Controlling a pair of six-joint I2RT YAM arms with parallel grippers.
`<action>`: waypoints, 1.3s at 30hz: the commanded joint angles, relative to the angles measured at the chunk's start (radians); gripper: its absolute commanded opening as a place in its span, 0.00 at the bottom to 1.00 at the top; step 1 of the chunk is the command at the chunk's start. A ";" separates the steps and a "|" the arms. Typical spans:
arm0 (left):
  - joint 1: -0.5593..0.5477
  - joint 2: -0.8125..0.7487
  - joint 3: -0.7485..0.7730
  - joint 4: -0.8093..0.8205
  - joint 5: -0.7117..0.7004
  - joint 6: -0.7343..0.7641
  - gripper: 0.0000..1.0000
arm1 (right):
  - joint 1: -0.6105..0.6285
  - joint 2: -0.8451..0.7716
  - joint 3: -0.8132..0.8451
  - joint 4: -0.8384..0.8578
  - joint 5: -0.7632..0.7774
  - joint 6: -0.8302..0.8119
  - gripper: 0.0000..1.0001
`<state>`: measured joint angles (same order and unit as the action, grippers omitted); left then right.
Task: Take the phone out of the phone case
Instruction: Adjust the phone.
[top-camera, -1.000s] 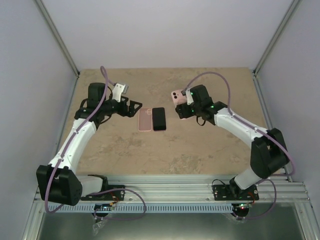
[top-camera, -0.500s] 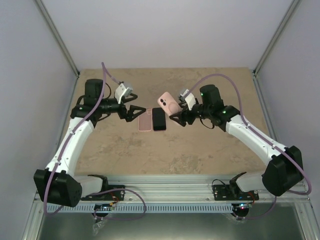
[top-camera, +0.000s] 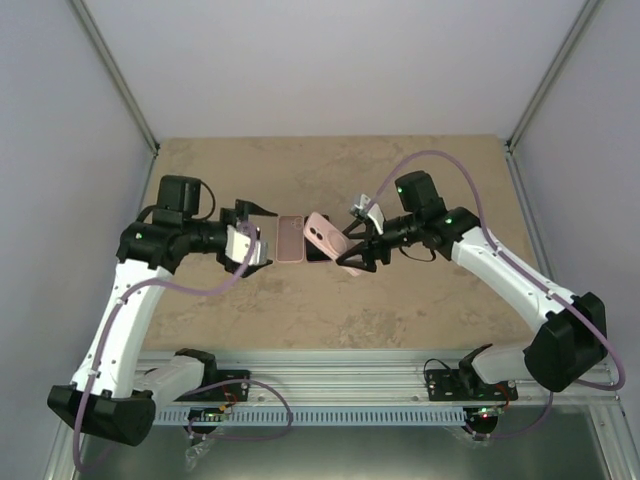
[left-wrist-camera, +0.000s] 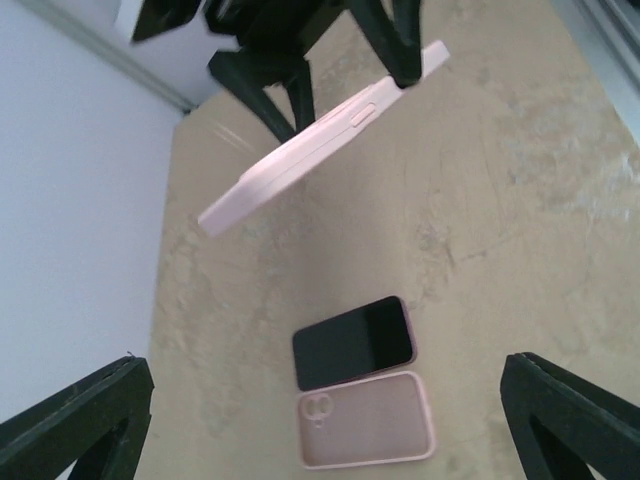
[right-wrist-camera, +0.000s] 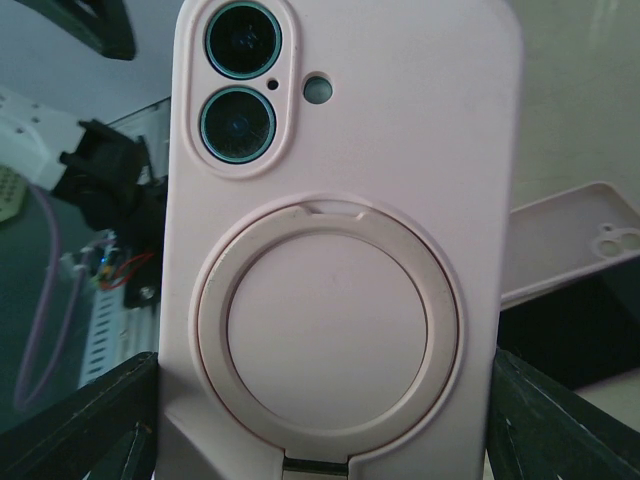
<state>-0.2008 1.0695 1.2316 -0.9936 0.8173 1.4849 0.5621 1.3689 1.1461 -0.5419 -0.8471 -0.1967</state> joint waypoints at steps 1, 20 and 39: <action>-0.056 -0.013 0.027 -0.046 -0.024 0.334 0.95 | 0.035 0.005 0.034 -0.047 -0.137 -0.053 0.52; -0.321 0.023 0.061 -0.087 -0.134 0.364 0.62 | 0.134 0.084 0.123 -0.171 -0.278 -0.128 0.50; -0.390 0.034 0.075 -0.114 -0.154 0.210 0.00 | 0.117 0.069 0.141 -0.264 -0.328 -0.202 0.64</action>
<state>-0.5900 1.1004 1.2957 -1.0832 0.6483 1.7447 0.6930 1.4578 1.2346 -0.7860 -1.1339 -0.3344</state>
